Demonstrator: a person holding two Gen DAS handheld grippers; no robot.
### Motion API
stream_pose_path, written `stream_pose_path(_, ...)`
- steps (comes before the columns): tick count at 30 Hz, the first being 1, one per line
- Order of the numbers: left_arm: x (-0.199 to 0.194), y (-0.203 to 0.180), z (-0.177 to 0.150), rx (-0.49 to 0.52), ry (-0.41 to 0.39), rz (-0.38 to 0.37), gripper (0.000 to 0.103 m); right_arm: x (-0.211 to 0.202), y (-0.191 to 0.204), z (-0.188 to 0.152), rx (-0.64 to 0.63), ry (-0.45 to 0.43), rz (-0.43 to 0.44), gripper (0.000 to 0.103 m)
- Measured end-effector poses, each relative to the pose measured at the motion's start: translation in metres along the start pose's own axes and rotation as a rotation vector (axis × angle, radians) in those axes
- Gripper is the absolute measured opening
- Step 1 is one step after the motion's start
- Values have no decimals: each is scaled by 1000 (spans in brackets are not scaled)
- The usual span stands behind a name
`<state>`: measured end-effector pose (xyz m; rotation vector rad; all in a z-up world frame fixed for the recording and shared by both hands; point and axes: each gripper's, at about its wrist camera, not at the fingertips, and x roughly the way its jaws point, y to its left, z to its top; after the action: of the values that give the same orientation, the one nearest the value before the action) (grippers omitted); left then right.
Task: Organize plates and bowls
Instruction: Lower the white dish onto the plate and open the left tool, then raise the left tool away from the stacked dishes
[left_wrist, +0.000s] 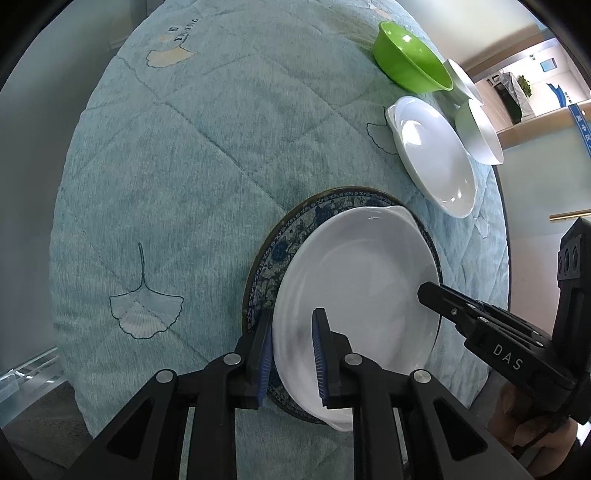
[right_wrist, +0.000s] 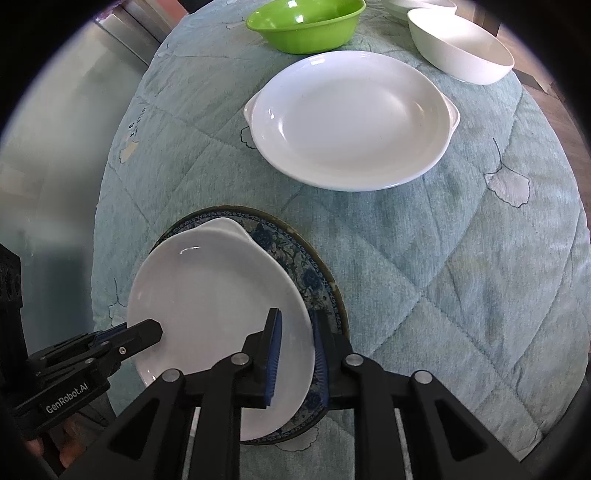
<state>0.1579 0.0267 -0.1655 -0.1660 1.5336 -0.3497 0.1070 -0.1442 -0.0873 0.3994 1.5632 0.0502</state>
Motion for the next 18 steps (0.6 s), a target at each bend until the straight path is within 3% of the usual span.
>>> stream_pose_path(5, -1, -5, -4, 36, 0, 1, 16, -9, -1, -3, -17, -19, -25, 30)
stream_pose_path(9, -13, -3, -4, 34, -34, 0, 18, -27, -5, -8, -8, -69, -10, 60)
stream_pose_path(12, -42, -6, -7, 60, -126, 44, 24, -49, -4, -12, -45, -129, 29, 81)
stream_pose_path(13, -52, -9, -9, 75, -157, 78, 29, -60, -4, -16, -63, -164, 32, 83)
stream_pose_path(15, -81, -17, -16, 103, -255, 162, 69, -72, -9, -20, -52, -182, 74, 84)
stream_pose_path(17, -108, -22, -28, 114, -362, 199, 87, -84, -16, -28, -29, -195, 108, 85)
stream_pose_path(18, -118, -23, -34, 116, -387, 195, 87, -89, -16, -31, -35, -200, 104, 85)
